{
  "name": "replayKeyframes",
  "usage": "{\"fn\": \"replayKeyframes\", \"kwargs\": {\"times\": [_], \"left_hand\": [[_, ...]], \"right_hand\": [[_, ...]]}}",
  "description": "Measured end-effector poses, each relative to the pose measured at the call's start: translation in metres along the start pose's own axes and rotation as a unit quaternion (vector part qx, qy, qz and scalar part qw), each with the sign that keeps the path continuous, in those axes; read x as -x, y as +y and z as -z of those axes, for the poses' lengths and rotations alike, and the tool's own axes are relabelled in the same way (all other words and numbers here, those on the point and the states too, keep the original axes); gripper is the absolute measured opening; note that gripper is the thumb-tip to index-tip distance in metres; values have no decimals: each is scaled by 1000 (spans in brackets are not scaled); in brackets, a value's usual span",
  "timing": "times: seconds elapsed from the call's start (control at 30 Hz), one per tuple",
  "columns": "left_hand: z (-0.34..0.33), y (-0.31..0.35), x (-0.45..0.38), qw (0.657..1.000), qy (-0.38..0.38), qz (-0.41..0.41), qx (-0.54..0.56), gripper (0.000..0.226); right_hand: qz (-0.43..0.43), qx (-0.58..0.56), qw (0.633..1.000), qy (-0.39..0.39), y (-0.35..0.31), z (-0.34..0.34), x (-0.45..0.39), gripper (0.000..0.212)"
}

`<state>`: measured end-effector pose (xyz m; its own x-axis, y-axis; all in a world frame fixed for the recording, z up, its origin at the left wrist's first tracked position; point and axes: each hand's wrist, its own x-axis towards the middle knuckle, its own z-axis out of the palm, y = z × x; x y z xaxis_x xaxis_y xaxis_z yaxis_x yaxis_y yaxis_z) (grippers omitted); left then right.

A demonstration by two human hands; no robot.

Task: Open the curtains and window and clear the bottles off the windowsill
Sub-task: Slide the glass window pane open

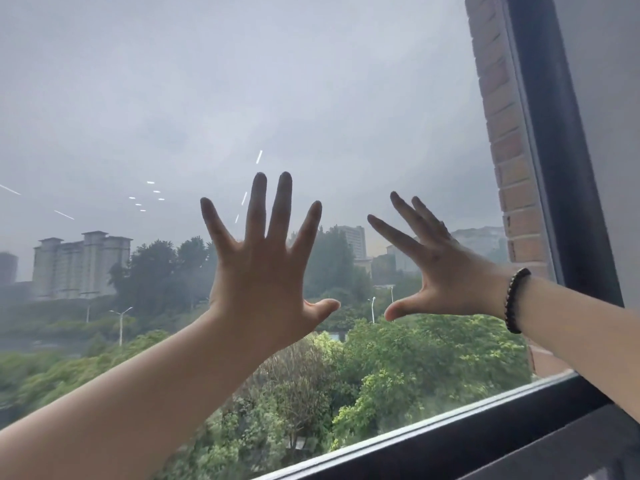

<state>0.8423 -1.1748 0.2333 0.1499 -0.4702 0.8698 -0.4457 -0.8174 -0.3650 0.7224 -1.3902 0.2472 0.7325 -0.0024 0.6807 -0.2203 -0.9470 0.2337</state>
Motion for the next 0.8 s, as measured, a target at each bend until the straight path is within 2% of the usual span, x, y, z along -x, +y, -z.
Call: {"fn": "replayKeyframes", "kwargs": {"times": [0.17, 0.5, 0.67, 0.8], "left_hand": [[-5, -4, 0, 998, -51, 27, 5, 116], [-2, -12, 3, 997, -75, 20, 4, 113], [-2, -29, 11, 996, -85, 19, -13, 112], [-3, -47, 19, 996, -89, 23, -17, 112]], "right_hand": [[3, -6, 1000, -10, -4, -12, -3, 128], [-8, 11, 1000, -17, -13, -12, -5, 128], [-1, 47, 998, -36, -30, -10, -9, 125], [8, 34, 999, -38, -47, -11, -14, 125]]}}
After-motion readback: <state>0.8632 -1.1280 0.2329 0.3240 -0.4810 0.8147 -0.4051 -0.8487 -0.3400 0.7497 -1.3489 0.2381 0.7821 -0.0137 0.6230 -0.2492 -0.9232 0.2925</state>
